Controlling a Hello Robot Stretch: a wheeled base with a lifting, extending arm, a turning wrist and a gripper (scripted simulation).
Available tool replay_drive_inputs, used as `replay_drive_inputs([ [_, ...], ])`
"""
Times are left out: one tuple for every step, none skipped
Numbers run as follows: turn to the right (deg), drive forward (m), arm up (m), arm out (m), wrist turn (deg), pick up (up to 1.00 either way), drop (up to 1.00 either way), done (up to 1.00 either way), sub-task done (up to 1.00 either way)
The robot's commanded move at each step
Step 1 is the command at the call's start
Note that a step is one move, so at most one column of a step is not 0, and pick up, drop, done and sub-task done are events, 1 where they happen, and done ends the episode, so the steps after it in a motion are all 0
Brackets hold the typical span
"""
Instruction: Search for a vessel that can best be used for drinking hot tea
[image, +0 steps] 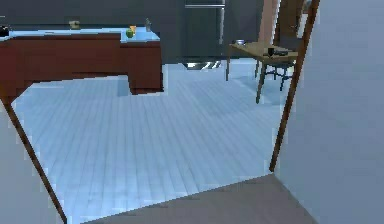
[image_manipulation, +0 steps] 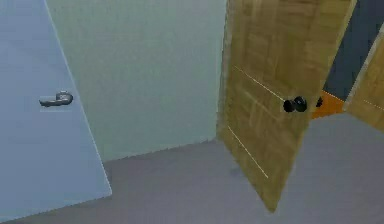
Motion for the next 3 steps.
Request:
replay_drive_inputs([
  [0.0,1.0,0.0,0.0,0.0,0.0,0.0,0.0,0.0],
  [-3.0,0.0,0.0,0.0,0.0,0.0,0.0,0.0,0.0],
  [0.0,0.7,0.0,0.0,0.0,0.0,0.0,0.0,0.0],
])
